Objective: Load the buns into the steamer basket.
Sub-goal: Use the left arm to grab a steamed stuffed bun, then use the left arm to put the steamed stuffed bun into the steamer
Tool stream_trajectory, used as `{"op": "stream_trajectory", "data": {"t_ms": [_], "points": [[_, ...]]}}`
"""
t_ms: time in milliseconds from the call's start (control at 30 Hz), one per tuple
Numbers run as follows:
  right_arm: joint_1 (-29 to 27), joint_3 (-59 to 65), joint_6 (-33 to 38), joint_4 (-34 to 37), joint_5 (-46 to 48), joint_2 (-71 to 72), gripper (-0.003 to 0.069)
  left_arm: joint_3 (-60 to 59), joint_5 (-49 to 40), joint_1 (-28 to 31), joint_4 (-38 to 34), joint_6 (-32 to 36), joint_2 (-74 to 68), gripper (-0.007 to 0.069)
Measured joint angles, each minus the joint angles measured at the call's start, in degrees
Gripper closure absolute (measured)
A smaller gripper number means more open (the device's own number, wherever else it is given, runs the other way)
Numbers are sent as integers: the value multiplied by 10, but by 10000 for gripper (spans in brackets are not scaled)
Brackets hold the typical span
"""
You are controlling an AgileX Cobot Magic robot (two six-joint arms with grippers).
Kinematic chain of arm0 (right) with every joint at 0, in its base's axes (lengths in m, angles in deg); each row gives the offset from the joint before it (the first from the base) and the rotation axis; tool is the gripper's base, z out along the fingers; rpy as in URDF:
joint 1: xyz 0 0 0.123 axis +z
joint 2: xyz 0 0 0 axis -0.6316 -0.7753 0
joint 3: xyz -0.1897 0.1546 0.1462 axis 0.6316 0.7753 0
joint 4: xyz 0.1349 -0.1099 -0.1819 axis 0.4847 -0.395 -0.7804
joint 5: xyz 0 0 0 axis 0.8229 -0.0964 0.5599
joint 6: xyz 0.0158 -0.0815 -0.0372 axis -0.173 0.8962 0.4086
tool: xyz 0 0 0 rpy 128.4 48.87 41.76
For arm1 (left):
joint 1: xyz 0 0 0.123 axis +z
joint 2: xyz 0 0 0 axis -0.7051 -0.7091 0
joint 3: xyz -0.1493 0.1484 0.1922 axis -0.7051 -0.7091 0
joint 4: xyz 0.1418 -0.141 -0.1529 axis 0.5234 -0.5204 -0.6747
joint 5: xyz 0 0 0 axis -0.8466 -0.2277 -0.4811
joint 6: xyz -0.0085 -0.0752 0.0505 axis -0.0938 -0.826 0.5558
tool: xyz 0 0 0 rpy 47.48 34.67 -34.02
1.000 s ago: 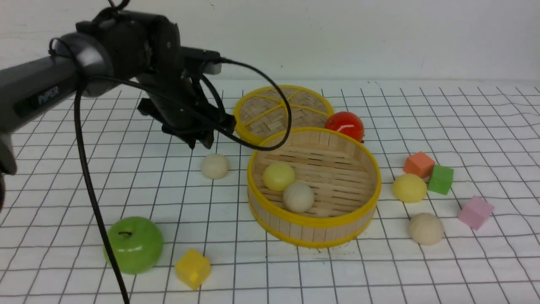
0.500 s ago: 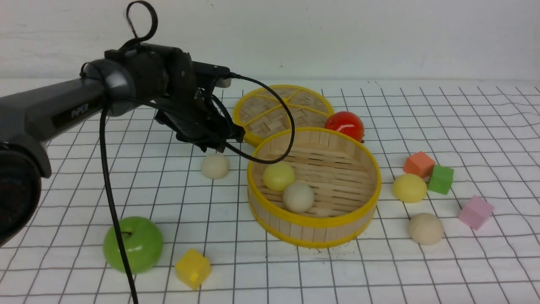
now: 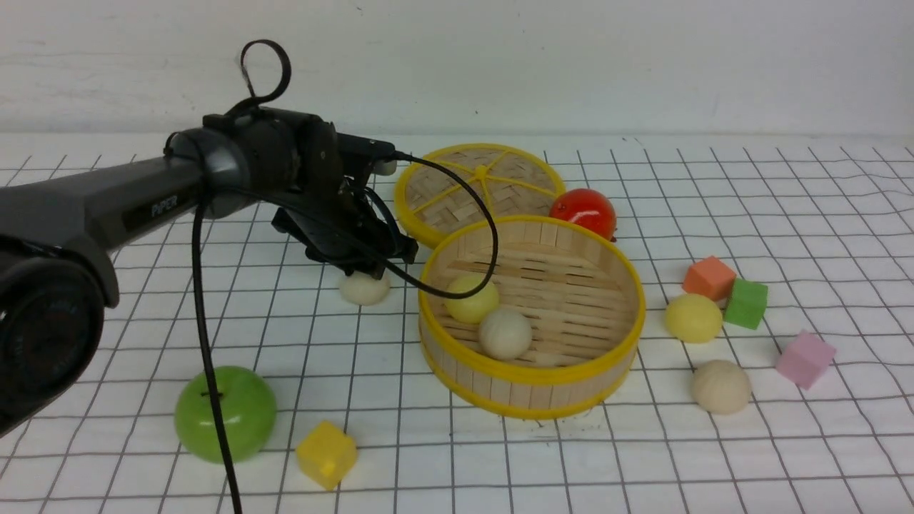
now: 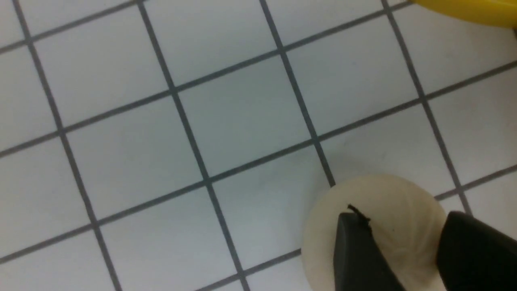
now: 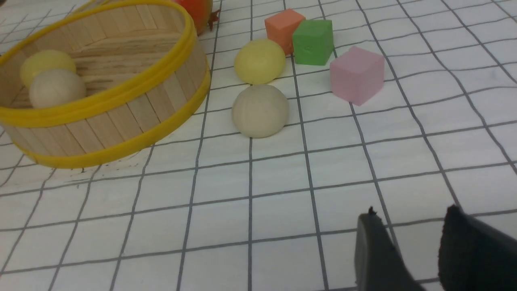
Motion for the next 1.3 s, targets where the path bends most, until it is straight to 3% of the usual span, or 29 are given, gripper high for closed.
{"op": "stream_trajectory", "data": {"t_ms": [133,300,533,833,1067,1267,1300], "points": [[0,0,0,0,0,0,420,0,0,0,2,0,0,380],[0,0,0,0,0,0,420,0,-21,0,4,0,9,624],[0,0,0,0,0,0,418,0,-34,-34,-2,6,92,636],[0,0,0,0,0,0,418,4,86,-122,-60,56,93,636],[0,0,0,0,0,0,418,1,155,-120,-62,59,5,574],[0,0,0,0,0,0,418,2,172,-115,-60,59,-8,313],[0,0,0,0,0,0,418,2,172,-115,-60,59,-7,305]]}}
